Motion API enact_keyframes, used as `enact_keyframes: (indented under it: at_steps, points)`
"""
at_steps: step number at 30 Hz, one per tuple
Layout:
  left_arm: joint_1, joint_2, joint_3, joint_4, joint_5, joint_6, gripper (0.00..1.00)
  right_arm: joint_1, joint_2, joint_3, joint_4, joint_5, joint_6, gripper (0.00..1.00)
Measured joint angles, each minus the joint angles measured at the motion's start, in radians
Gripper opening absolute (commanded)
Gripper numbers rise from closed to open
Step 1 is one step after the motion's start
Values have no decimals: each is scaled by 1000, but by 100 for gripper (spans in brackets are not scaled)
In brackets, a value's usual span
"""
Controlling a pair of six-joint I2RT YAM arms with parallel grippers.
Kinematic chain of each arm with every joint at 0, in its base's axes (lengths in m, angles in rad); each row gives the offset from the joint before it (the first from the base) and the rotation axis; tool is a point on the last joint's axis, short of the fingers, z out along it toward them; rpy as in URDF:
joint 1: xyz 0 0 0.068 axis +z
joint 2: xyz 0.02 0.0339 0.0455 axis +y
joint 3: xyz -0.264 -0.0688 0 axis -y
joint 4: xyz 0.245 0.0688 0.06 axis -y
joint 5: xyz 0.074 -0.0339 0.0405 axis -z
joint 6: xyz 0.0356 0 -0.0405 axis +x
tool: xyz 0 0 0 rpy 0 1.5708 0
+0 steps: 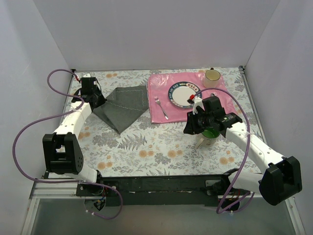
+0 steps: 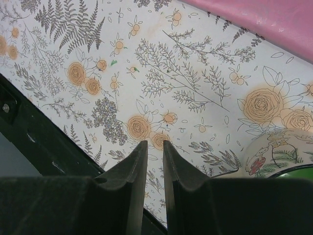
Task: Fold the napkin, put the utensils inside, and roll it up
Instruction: Fold the napkin
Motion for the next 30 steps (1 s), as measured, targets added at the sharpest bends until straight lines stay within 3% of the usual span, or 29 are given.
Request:
enact_keyframes:
  at_steps: [13, 30]
  points:
    - [90, 61, 0, 19, 1, 3, 0, 0, 6, 0, 0, -6, 3, 27]
    - [109, 180, 0, 51, 16, 5, 0, 0, 19, 0, 0, -9, 4, 27]
